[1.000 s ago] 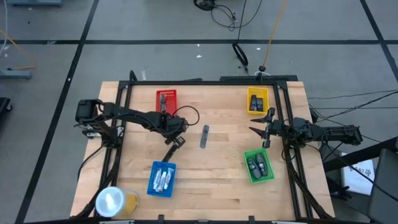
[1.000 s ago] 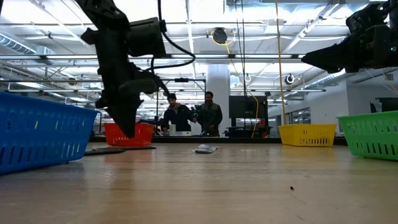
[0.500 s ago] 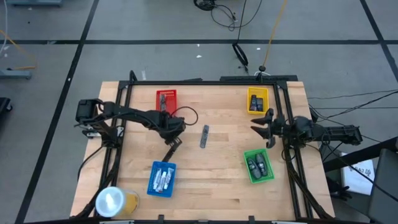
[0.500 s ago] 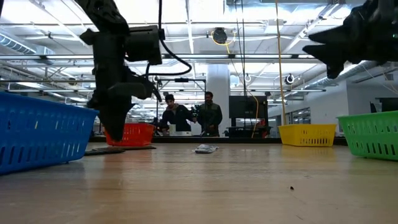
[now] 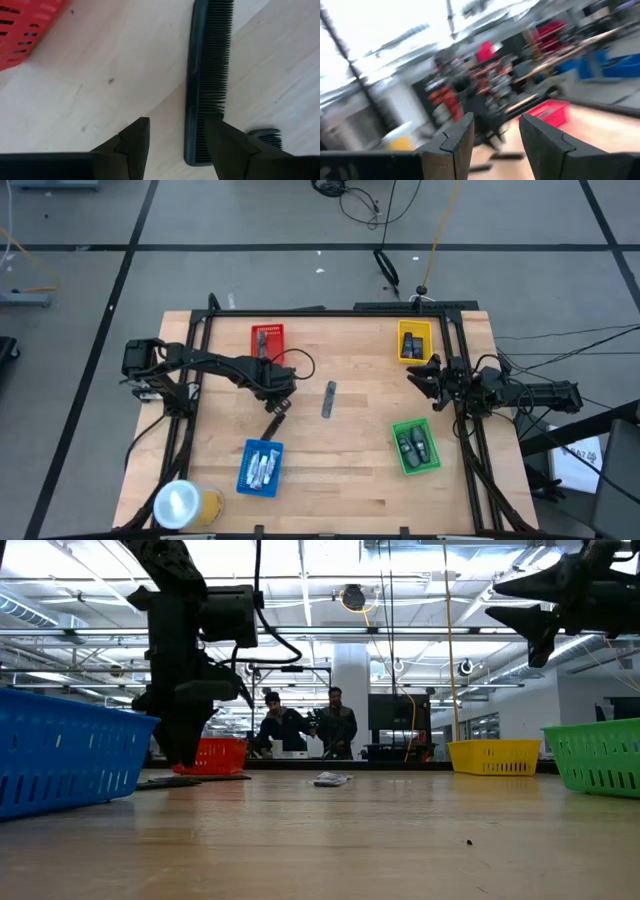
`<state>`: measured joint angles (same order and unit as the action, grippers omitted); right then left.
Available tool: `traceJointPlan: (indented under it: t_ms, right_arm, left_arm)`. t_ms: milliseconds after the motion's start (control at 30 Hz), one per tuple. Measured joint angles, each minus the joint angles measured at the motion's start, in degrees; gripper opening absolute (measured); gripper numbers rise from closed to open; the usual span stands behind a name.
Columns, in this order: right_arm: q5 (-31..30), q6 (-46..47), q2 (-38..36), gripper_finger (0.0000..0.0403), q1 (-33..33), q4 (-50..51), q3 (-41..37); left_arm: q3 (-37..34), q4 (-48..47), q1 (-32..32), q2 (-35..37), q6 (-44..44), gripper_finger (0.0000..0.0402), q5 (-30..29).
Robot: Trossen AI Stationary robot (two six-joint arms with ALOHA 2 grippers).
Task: Pick & Place Travel size toiletries
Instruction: Put the top left black comb into the orange basket
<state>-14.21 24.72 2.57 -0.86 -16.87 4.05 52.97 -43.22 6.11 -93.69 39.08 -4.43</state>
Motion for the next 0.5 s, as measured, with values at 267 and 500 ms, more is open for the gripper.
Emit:
traceJointPlan:
  t_ms: [267,500]
  right_arm:
    - [-9.7,-5.2,0.0,0.0151,0.0,1.3,0.0]
    - [-9.6,-1.3,0.0,0.0151,0.0,2.6,0.0]
  left_arm:
    - [0.0,1.2,-0.2,-1.1,2.6,0.0186,1.6]
    - [0.3,12.1,0.6,-6.0,1.7,0.0186,4.8]
